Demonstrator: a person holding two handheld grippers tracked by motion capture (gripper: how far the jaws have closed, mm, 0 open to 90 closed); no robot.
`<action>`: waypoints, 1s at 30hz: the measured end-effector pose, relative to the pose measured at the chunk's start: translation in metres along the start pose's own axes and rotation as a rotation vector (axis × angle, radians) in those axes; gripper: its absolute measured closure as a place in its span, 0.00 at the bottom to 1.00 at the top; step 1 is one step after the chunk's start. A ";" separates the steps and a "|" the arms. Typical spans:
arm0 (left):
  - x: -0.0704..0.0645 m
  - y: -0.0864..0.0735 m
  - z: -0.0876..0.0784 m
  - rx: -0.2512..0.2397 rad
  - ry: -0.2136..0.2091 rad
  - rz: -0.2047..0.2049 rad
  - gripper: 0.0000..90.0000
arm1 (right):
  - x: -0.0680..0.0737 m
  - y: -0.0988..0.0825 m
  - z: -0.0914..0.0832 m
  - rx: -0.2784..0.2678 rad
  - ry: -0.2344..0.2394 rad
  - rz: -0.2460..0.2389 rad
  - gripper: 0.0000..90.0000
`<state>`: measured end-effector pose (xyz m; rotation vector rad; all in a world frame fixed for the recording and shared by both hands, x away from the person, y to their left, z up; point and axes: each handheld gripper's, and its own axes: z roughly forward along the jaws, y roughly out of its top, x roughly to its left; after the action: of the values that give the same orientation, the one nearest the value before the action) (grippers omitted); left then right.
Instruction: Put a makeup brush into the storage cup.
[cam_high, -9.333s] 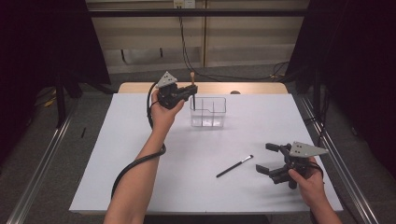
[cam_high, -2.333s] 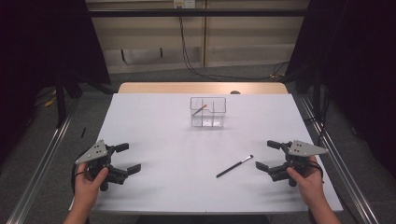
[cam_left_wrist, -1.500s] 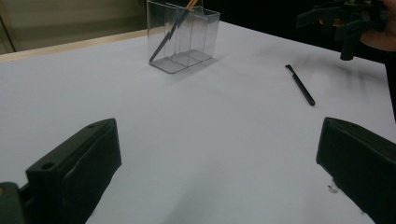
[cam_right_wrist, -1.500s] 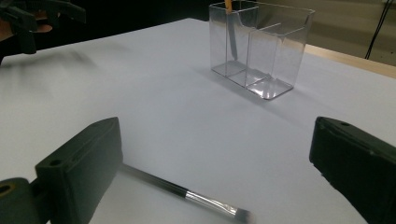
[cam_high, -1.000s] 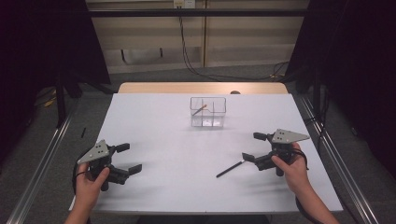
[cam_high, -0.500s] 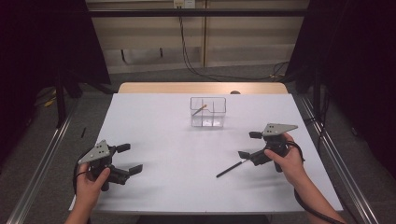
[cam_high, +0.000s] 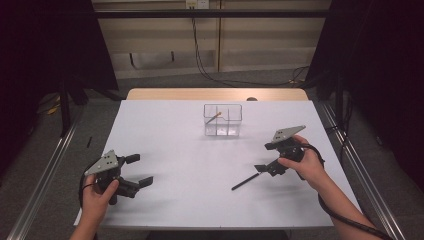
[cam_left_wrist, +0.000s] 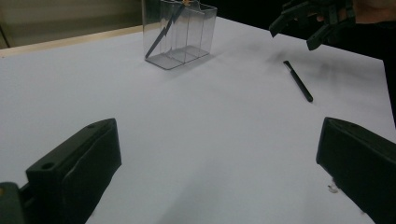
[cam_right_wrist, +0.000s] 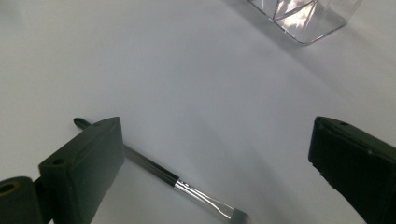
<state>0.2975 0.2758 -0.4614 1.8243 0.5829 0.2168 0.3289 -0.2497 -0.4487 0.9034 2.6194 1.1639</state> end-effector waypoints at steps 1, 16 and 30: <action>0.000 0.000 0.000 -0.001 0.001 -0.001 0.00 | 0.000 0.001 0.000 0.016 0.001 -0.006 0.03; -0.001 0.000 0.002 0.000 0.007 0.000 0.00 | -0.001 0.008 0.011 0.237 0.050 -0.083 0.04; 0.000 0.000 0.002 0.008 0.009 0.002 0.00 | 0.005 0.014 0.025 0.371 0.074 -0.158 0.05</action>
<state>0.2982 0.2741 -0.4622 1.8325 0.5889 0.2242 0.3404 -0.2237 -0.4551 0.6983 2.9613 0.6993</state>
